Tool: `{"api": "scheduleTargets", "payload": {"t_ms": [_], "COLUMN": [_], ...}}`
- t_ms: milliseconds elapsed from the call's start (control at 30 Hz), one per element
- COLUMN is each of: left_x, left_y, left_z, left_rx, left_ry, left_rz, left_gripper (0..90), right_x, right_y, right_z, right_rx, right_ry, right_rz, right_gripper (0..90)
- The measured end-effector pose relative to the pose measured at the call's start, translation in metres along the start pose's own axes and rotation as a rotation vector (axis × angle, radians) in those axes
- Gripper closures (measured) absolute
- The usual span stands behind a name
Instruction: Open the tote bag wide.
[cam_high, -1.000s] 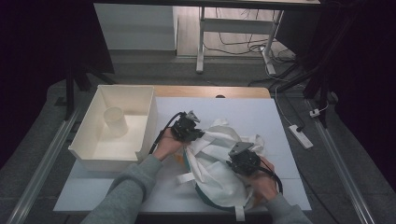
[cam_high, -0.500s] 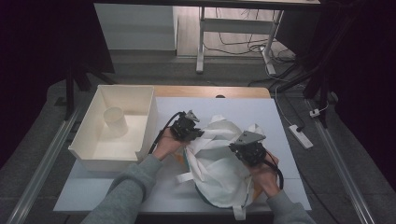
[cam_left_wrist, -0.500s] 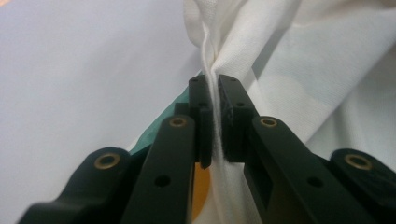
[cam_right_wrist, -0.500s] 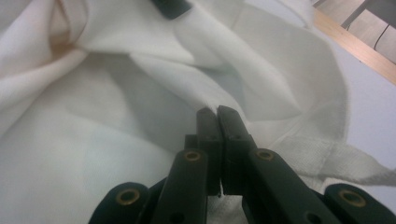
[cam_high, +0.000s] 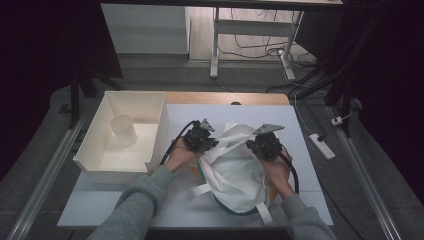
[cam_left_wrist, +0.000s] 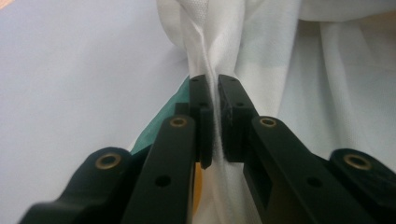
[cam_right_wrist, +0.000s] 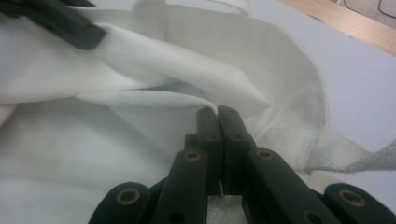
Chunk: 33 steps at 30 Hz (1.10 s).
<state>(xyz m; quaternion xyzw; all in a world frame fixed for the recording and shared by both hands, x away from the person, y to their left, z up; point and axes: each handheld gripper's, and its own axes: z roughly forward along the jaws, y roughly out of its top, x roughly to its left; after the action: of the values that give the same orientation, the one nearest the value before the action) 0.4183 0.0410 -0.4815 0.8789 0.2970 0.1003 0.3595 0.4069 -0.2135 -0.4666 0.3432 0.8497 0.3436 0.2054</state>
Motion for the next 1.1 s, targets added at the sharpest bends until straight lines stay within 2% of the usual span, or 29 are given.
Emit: {"api": "scheduleTargets", "payload": {"t_ms": [133,300,467,600,733,833,1000,1100], "left_x": [0.001,0.000,-0.001,-0.001,0.000,0.001,0.001,0.001], "left_y": [0.000,-0.001,-0.001,-0.001,-0.002,-0.002,-0.003,-0.003], "left_z": [0.001,0.003,0.004,0.005,0.005,0.005,0.005,0.005], "left_rx": [0.002,0.007,0.007,0.009,0.010,0.009,0.012,0.010], "left_ry": [0.000,0.000,0.001,-0.001,-0.002,-0.004,-0.004,0.000], "left_rz": [0.001,0.001,0.005,0.002,0.002,0.000,-0.003,-0.003], "left_gripper": [84.3,84.3,84.2,84.2,83.8,83.1,82.8,82.8], "right_x": [-0.007,-0.013,-0.020,-0.020,-0.020,-0.020,-0.011,-0.004], "right_y": [0.001,-0.001,-0.007,-0.007,-0.007,-0.005,0.000,0.001], "right_z": [0.011,0.026,0.043,0.045,0.040,0.029,0.003,-0.009], "right_rx": [0.011,0.057,0.082,0.082,0.062,0.031,-0.032,-0.034], "right_ry": [-0.016,-0.052,-0.045,-0.055,-0.039,-0.002,0.001,0.067], "right_rz": [0.004,-0.022,-0.009,-0.020,-0.011,0.006,-0.023,-0.041], "right_gripper": [89.1,89.1,89.3,89.2,85.4,70.8,58.2,52.3]}}
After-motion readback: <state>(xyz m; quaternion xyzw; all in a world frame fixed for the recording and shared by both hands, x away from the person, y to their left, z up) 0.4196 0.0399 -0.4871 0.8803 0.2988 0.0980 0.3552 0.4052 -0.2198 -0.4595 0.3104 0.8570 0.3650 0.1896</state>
